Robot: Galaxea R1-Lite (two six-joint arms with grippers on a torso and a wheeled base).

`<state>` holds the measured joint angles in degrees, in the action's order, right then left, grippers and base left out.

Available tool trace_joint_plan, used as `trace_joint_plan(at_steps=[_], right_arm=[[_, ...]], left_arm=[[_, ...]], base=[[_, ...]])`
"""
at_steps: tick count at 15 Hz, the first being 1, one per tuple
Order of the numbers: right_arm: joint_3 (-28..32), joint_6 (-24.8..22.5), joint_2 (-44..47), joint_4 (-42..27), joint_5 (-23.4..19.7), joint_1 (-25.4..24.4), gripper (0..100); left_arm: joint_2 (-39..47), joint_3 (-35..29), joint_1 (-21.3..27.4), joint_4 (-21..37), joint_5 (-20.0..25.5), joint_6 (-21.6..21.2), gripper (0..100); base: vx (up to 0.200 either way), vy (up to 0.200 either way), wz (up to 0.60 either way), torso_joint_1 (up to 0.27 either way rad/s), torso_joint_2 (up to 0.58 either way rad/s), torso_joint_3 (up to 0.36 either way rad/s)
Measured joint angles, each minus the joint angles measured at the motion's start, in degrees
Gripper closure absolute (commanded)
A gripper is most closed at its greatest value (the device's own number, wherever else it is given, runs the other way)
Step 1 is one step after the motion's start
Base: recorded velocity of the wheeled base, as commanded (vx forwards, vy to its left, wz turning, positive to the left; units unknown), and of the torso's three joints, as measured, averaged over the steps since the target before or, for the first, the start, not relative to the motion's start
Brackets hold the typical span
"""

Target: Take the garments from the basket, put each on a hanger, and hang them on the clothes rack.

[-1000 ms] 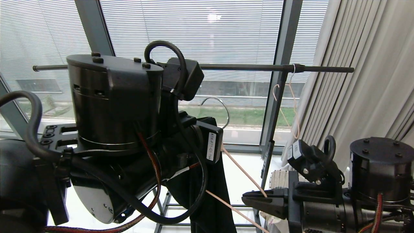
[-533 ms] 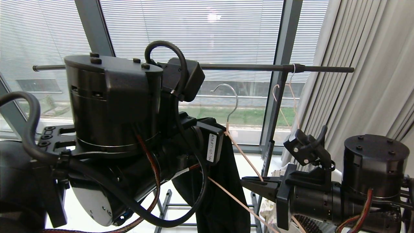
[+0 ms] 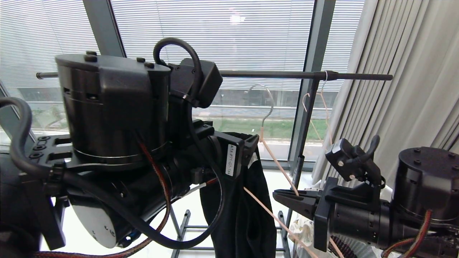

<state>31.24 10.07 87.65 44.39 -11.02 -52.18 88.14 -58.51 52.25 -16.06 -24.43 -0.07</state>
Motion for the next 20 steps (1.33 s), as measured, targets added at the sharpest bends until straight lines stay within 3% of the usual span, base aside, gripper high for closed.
trace_joint_plan(at_steps=[3, 5, 6, 8, 13, 18, 20], right_arm=[[-3.44, -4.22, -2.93, -0.07, 0.0, 0.0, 100], [-6.86, -6.9, -5.92, -0.13, -0.28, 0.06, 100], [-8.35, -7.67, -7.5, -0.13, -0.85, 0.17, 100], [-10.11, -10.23, -10.69, -0.21, -3.86, 0.2, 100], [-14.49, -17.62, -14.36, -0.6, -12.41, 0.09, 100], [-18.54, -22.38, -14.93, -0.6, -17.14, -0.24, 100], [-18.85, -22.67, -14.95, -0.57, -17.23, -1.71, 100]], left_arm=[[-2.12, 0.88, -1.54, 0.05, 0.07, -0.48, 0], [-4.68, 4.68, -2.17, 0.0, 1.19, -0.57, 0], [-6.33, 7.33, -2.33, 0.05, 3.55, -0.82, 0], [-10.61, 12.92, -2.52, 0.0, 13.9, -2.94, 0], [-17.71, 24.0, -3.74, 0.11, 28.42, -16.54, 0], [-18.1, 26.03, -3.72, -0.04, 30.74, -18.75, 0], [-18.05, 27.37, -3.02, -0.01, 31.65, -21.96, 0]], base=[[0.0, 0.0, 0.0, 0.0, 0.0, 0.0], [0.0, 0.0, 0.0, 0.0, 0.0, 0.0], [0.0, 0.0, 0.0, 0.0, 0.0, 0.0], [0.0, 0.0, 0.0, 0.0, 0.0, 0.0], [0.0, 0.0, 0.0, 0.0, 0.0, 0.0], [0.0, 0.0, 0.0, 0.0, 0.0, 0.0], [0.0, 0.0, 0.0, 0.0, 0.0, 0.0]])
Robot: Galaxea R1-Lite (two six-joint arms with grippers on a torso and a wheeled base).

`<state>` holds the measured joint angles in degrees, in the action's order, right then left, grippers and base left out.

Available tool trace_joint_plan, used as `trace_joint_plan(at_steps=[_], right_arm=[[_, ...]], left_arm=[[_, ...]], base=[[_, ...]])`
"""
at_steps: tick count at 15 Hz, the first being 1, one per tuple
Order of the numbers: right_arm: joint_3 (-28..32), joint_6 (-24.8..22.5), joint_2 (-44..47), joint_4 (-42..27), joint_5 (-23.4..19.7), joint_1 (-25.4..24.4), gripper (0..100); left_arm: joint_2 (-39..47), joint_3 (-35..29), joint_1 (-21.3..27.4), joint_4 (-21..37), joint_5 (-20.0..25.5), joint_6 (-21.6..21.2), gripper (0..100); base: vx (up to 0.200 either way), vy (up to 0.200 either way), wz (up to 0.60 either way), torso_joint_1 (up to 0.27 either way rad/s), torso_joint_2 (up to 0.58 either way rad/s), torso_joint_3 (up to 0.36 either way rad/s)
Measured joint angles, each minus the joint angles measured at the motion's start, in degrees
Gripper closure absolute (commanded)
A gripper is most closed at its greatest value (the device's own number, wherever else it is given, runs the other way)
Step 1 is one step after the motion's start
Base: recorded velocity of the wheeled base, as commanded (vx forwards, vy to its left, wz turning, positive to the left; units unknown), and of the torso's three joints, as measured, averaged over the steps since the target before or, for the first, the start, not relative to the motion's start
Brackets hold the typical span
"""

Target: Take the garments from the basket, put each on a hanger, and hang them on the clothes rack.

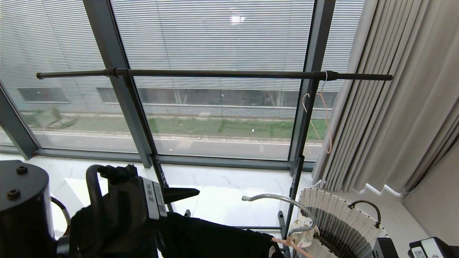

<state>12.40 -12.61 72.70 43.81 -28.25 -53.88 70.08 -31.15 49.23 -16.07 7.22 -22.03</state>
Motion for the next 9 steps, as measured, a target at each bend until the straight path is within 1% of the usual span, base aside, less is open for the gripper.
trace_joint_plan(at_steps=[2, 6, 9], right_arm=[[-0.09, -1.05, -0.02, -0.84, -0.05, -2.69, 100], [-0.17, -3.13, 0.01, -1.83, 0.02, -5.68, 100], [-0.16, -3.32, 0.04, -1.88, 0.22, -7.22, 100]], left_arm=[[0.5, 1.17, 1.18, 0.01, 0.24, -2.0, 0], [2.62, 1.5, 3.41, 0.0, 0.3, -2.33, 0], [3.47, 2.51, 7.14, -0.02, 0.35, -2.41, 0]], base=[[0.0, 0.0, 0.0, 0.0, 0.0, 0.0], [0.0, 0.0, 0.0, 0.0, 0.0, 0.0], [0.0, 0.0, 0.0, 0.0, 0.0, 0.0]])
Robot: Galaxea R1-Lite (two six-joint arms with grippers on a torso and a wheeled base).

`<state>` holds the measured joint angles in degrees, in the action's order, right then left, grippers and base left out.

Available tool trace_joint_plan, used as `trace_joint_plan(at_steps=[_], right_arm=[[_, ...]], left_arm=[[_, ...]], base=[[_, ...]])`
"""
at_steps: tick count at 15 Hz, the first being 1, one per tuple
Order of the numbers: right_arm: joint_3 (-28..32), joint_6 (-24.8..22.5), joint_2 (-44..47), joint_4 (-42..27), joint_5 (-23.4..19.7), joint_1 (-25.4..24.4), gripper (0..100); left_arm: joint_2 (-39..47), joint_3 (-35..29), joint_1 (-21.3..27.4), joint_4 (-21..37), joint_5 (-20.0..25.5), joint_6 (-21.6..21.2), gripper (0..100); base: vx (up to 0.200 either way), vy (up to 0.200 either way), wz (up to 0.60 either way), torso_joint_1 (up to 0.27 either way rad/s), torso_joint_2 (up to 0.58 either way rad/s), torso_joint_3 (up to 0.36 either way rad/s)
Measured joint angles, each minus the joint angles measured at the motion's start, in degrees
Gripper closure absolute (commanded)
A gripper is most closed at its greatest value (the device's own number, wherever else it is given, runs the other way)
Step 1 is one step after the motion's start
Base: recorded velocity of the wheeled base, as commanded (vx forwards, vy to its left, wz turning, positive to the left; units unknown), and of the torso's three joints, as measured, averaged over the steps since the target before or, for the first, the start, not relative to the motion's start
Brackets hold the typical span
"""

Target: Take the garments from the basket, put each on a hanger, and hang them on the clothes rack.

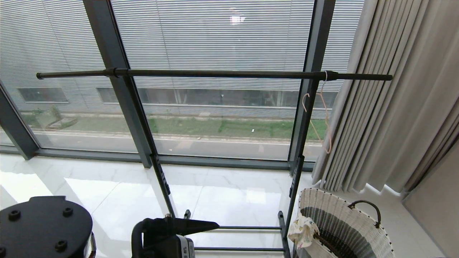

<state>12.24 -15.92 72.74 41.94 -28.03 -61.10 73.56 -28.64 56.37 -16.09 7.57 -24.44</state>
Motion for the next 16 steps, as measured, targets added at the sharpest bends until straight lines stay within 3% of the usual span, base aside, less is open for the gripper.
trace_joint_plan(at_steps=[1, 2, 11, 12, 16], right_arm=[[0.1, -0.02, 0.0, -0.01, 0.02, -0.28, 100], [0.1, -0.04, 0.0, -0.04, 0.04, -0.59, 100], [-0.59, -0.04, -0.41, 0.1, 0.5, -1.9, 100], [-0.98, -0.11, -0.55, 0.16, 0.55, -1.9, 0], [-2.54, -0.85, -1.77, 0.18, 4.82, -1.85, 0]], left_arm=[[0.28, 0.26, 0.46, 0.0, 0.0, 0.0, 0], [0.59, 0.39, 0.77, 0.02, 0.0, 0.0, 100], [1.8, 1.3, 1.12, 0.0, 0.33, -0.77, 100], [2.07, 1.13, 1.12, 0.04, 0.33, -0.71, 100], [2.77, 0.96, 1.01, -1.96, 0.2, -0.55, 100]], base=[[0.0, 0.0, 0.0, 0.0, 0.0, 0.0], [0.0, 0.0, 0.0, 0.0, 0.0, 0.0], [0.0, 0.0, 0.0, 0.0, 0.0, 0.0], [0.0, 0.0, 0.0, 0.0, 0.0, 0.0], [0.0, 0.0, 0.0, 0.0, 0.0, 0.0]])
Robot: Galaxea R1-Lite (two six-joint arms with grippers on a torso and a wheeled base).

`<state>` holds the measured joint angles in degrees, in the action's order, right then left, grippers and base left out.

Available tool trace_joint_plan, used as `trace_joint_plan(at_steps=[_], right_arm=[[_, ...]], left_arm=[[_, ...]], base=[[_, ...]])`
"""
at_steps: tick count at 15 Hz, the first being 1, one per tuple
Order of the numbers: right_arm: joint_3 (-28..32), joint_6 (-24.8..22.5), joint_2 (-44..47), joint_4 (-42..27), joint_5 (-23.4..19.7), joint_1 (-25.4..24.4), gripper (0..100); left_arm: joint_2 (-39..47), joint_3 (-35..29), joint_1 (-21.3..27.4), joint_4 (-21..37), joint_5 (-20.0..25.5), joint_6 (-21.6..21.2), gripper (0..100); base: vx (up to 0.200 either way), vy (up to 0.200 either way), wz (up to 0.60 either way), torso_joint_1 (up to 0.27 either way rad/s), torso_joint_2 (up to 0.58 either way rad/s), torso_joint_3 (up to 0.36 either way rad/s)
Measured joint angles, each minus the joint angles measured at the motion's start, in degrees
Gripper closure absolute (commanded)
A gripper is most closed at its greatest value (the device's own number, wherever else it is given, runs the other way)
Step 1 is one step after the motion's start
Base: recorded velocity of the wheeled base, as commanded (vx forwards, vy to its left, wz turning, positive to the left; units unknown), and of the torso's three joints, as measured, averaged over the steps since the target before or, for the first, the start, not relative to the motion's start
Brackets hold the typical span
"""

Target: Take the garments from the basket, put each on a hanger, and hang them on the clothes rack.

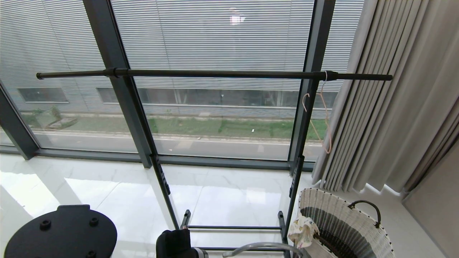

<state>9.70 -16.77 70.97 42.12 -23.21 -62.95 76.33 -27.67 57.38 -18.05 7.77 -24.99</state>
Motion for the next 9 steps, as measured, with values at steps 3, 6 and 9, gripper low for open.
trace_joint_plan(at_steps=[3, 6, 9], right_arm=[[-0.34, 0.24, -0.69, -0.02, 4.88, 1.51, 0], [-0.37, 0.22, -1.1, -0.05, 5.95, 5.6, 0], [-0.32, 0.13, -1.66, -0.02, 6.08, 7.41, 0]], left_arm=[[0.18, 0.72, -0.22, -0.5, -0.35, 0.2, 100], [-0.11, 1.68, -0.33, -0.61, -0.66, 0.41, 100], [-0.11, 1.74, -2.61, -0.66, -2.65, 3.32, 100]], base=[[0.0, 0.0, 0.0, 0.0, 0.0, 0.0], [0.0, 0.0, 0.0, 0.0, 0.0, 0.0], [0.0, 0.0, 0.0, 0.0, 0.0, 0.0]])
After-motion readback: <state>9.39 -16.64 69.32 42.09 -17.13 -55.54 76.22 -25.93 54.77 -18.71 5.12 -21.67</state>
